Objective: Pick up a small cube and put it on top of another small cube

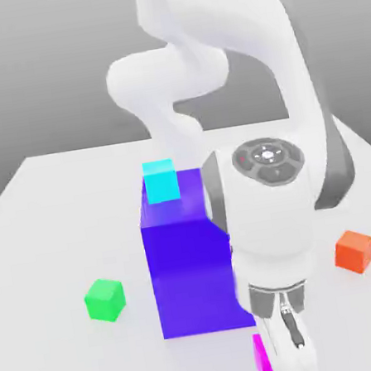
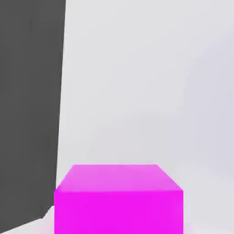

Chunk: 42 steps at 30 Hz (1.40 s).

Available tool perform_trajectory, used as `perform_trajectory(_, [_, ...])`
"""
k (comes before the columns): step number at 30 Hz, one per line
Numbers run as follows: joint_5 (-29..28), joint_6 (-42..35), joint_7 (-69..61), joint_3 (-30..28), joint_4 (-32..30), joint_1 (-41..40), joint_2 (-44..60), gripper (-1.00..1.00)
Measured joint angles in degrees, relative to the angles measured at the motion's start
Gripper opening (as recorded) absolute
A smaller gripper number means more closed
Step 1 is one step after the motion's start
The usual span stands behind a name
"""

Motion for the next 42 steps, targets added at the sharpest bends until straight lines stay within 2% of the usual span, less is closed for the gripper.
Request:
perform_trajectory(9, [1.1,-23.3,-25.1,-0.8,5.7,-9.5,-3.1,-1.0])
perform_trajectory(16, [-1.8,-29.2,-30.4,-6.0,1.9,-15.4,-5.9,-1.0])
perform_trajectory(23, [-6.1,-29.8,-34.4,-10.8,-4.0,-19.5,-7.6,-1.0])
perform_trajectory(29, [-9.9,-27.4,-39.8,-13.4,-9.3,-22.0,-9.3,-1.0])
perform_trajectory(35, [-13.1,-21.6,-46.2,-14.9,-15.2,-23.5,-12.2,-1.0])
perform_trajectory(42, [-15.6,-11.3,-54.1,-15.5,-22.8,-24.7,-18.3,-1.0])
